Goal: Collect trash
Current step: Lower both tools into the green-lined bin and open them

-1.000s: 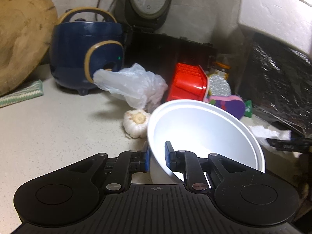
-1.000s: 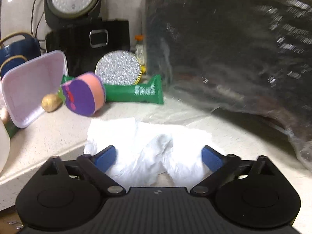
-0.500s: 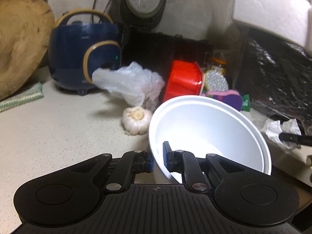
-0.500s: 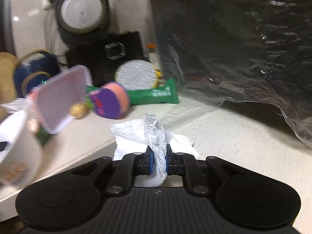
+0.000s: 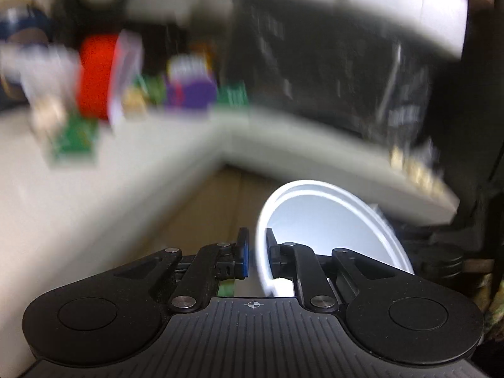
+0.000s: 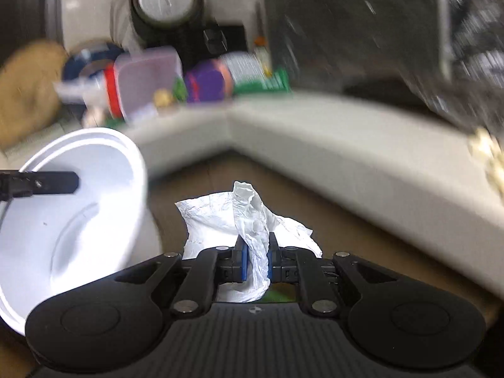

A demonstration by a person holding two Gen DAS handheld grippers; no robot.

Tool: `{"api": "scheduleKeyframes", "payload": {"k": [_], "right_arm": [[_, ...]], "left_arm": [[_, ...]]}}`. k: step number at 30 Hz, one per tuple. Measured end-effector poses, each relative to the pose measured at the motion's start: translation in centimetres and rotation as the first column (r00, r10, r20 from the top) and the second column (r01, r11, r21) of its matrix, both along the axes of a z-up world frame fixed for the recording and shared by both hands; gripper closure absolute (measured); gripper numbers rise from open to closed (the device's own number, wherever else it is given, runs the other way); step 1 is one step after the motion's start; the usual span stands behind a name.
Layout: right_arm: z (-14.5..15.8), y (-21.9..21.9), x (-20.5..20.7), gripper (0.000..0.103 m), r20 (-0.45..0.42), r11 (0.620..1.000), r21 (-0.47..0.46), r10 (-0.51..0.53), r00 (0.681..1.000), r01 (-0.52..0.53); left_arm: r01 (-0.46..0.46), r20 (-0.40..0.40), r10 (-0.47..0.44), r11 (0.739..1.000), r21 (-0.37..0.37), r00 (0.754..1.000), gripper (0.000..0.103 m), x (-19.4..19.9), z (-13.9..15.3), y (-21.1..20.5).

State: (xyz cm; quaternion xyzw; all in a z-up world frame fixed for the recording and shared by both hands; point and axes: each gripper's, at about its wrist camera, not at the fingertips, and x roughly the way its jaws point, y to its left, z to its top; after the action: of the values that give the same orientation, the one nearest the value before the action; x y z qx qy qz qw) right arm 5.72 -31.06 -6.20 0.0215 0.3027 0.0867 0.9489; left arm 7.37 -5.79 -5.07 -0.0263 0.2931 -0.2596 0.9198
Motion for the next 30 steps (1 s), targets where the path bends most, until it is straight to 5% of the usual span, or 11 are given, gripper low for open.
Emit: {"api": "scheduleKeyframes", "payload": {"k": [4, 8, 14, 18, 23, 30], "right_arm": [[-6.1, -1.2, -1.7, 0.092, -0.092, 0.991, -0.102, -0.09, 0.992, 0.081], [-10.5, -2.9, -2.1, 0.092, -0.2, 0.989, -0.091, -0.135, 0.97, 0.118], [-14.2, -3.8, -0.2, 0.092, -0.282, 0.989, -0.05, -0.145, 0.949, 0.136], [-16.1, -3.3, 1.4, 0.092, -0.326, 0.994, -0.065, -0.104, 0.94, 0.087], [-19.6, -2.7, 2.5, 0.092, -0.427, 0.999, -0.012, -0.05, 0.903, 0.05], [-27.1, 1.2, 7.6, 0.092, -0.644, 0.992, 0.117, 0.038, 0.764, 0.049]], "left_arm": [[-0.05, -0.211, 0.066, 0.995, 0.082, 0.975, 0.09, 2.4, -10.9, -2.6], [-0.085, -0.398, 0.141, 0.984, 0.156, 0.906, 0.089, 5.4, -21.0, -4.4], [-0.094, -0.537, 0.179, 0.979, 0.182, 0.824, 0.085, 10.2, -30.6, -6.2], [-0.131, -0.548, 0.214, 0.974, 0.187, 0.809, 0.084, 11.3, -32.5, -5.3], [-0.174, -0.543, 0.218, 0.976, 0.133, 0.811, 0.084, 10.1, -30.7, -3.1], [-0.204, -0.522, 0.24, 0.971, 0.128, 0.819, 0.084, 7.5, -27.1, -0.6]]}}
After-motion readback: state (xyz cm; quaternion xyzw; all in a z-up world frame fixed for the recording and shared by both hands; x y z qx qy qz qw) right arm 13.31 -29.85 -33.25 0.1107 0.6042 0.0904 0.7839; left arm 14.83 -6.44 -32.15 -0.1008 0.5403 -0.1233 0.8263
